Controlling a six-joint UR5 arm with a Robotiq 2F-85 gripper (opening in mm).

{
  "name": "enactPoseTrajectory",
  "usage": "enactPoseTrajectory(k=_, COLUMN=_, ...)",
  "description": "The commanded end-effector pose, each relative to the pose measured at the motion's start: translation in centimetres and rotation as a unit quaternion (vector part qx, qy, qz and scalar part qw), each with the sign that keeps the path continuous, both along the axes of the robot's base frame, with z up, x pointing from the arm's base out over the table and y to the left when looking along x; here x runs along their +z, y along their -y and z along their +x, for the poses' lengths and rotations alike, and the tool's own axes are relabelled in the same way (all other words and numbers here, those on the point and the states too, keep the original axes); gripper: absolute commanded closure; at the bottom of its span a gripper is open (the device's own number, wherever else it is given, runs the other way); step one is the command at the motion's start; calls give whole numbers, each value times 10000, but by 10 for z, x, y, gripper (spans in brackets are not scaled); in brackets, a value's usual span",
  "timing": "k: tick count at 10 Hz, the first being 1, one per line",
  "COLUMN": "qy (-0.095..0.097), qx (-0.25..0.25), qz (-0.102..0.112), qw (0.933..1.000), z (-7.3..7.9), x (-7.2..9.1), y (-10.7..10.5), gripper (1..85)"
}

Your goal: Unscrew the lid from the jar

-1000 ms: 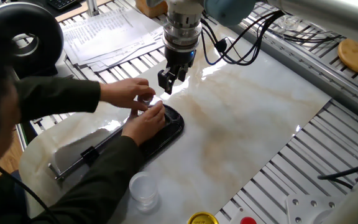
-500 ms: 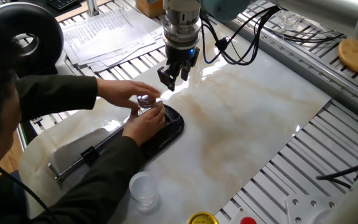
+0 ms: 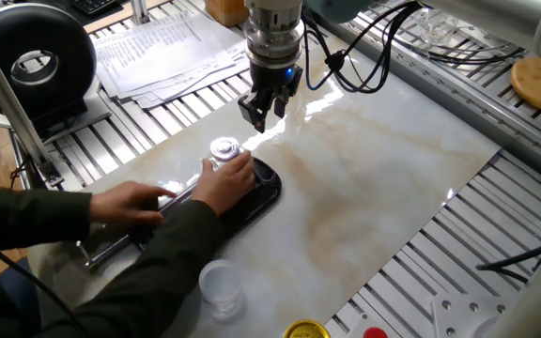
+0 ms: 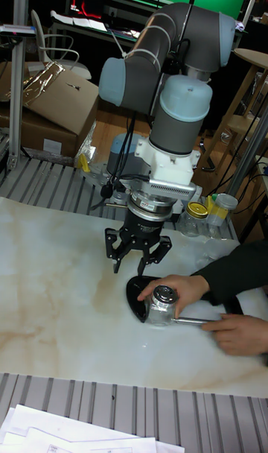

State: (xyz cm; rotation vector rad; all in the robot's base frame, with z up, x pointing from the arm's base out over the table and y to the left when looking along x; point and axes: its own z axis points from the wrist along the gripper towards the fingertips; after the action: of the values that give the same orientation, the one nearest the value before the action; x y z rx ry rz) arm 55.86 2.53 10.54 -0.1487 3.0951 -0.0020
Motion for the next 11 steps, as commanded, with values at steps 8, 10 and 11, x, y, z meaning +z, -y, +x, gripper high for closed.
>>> enactPoseTrajectory(k=8, qy=424, qx=460, qz=389, qw=9973, z=27, x=12, y=-25, gripper=140)
enactPoseTrajectory(k=10, qy=446, qx=491, qz=347, qw=9972, z=30, x=6, y=-15, gripper=160)
enactPoseTrajectory(k=11, qy=519, qx=595, qz=348, qw=9963, z=32, x=1, y=-5, gripper=160)
